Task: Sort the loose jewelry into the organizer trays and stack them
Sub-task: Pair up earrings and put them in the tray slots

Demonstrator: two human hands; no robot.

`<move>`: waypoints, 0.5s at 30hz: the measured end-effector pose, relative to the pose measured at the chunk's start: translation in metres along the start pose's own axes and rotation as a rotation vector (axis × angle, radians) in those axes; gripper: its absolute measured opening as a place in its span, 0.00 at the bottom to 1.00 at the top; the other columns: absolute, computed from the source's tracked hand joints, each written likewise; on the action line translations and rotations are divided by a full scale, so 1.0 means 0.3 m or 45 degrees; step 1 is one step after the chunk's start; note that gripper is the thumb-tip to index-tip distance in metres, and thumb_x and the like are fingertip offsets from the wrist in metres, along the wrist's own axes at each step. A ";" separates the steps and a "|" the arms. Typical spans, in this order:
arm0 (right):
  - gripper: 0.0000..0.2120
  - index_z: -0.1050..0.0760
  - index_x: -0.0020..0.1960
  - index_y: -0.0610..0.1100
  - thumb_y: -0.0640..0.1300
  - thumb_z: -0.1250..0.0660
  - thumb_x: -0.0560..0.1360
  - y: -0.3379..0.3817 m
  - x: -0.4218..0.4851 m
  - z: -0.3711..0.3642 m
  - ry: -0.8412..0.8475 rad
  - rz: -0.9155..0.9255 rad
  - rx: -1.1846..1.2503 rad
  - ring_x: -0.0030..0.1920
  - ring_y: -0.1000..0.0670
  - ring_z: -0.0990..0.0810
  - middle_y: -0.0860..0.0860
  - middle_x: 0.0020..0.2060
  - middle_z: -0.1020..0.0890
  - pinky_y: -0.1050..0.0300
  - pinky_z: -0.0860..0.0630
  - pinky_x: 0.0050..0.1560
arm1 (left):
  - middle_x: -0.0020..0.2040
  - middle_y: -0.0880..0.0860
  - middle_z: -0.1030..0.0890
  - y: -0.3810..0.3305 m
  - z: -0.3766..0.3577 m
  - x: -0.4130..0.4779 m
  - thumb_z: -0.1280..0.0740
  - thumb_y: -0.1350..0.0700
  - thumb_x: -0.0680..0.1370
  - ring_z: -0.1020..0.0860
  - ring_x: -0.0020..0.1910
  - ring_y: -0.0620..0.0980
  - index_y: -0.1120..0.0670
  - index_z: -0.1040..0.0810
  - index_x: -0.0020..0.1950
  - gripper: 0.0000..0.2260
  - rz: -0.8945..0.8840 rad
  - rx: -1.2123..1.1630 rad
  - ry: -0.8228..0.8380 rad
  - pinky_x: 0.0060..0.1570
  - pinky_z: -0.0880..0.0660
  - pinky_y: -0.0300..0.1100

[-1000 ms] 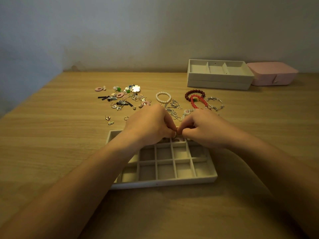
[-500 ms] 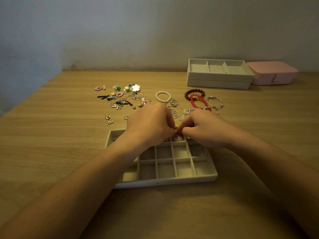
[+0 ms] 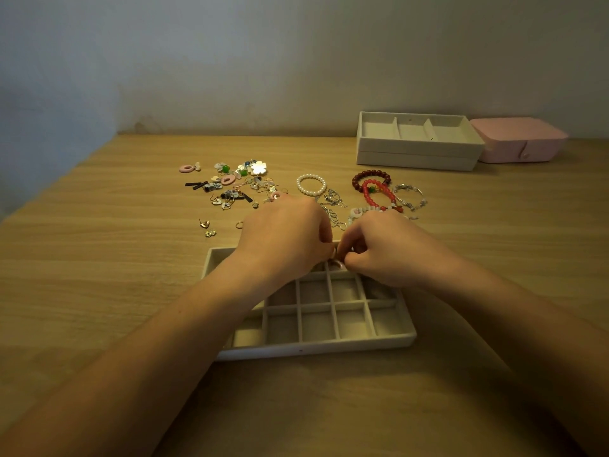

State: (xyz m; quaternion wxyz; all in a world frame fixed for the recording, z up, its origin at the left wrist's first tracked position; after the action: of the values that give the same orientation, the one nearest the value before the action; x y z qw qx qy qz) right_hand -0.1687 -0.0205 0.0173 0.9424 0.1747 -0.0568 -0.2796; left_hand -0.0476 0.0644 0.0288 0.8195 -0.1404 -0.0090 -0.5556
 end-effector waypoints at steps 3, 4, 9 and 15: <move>0.08 0.13 0.51 0.52 0.47 0.30 0.75 -0.005 -0.002 0.004 -0.005 0.015 0.042 0.43 0.57 0.20 0.56 0.42 0.16 0.55 0.19 0.45 | 0.42 0.47 0.16 -0.001 -0.011 0.002 0.28 0.48 0.73 0.21 0.46 0.51 0.41 0.15 0.44 0.02 -0.066 -0.066 0.062 0.42 0.20 0.49; 0.09 0.13 0.51 0.52 0.47 0.30 0.75 -0.008 -0.001 0.005 -0.009 0.012 0.046 0.43 0.57 0.20 0.56 0.43 0.16 0.54 0.18 0.46 | 0.41 0.46 0.17 0.002 -0.014 0.004 0.27 0.48 0.73 0.21 0.46 0.51 0.42 0.15 0.44 0.02 -0.076 -0.111 0.081 0.42 0.20 0.49; 0.09 0.13 0.51 0.52 0.48 0.32 0.76 -0.004 -0.001 -0.004 -0.003 -0.007 -0.030 0.39 0.54 0.20 0.54 0.39 0.15 0.57 0.22 0.39 | 0.42 0.46 0.17 0.004 -0.027 0.006 0.27 0.48 0.73 0.20 0.45 0.51 0.41 0.15 0.43 0.02 -0.057 -0.148 0.056 0.42 0.19 0.50; 0.07 0.14 0.47 0.54 0.54 0.29 0.74 -0.004 0.005 -0.021 -0.080 -0.096 -0.025 0.42 0.52 0.18 0.56 0.38 0.16 0.52 0.18 0.44 | 0.39 0.43 0.17 0.005 -0.025 0.007 0.26 0.50 0.72 0.19 0.43 0.49 0.41 0.17 0.39 0.04 -0.025 -0.215 0.106 0.46 0.19 0.50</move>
State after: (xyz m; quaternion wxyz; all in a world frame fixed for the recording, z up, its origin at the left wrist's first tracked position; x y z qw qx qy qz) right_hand -0.1669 -0.0204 0.0111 0.9306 0.1587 -0.0769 -0.3208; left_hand -0.0466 0.0613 0.0217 0.7989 -0.1856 0.0703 -0.5678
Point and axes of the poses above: each hand's wrist, its own x-axis towards the middle knuckle, its own z-axis out of the back of the hand, y = z × x, the point moved 3 cm from there along x, towards the middle knuckle
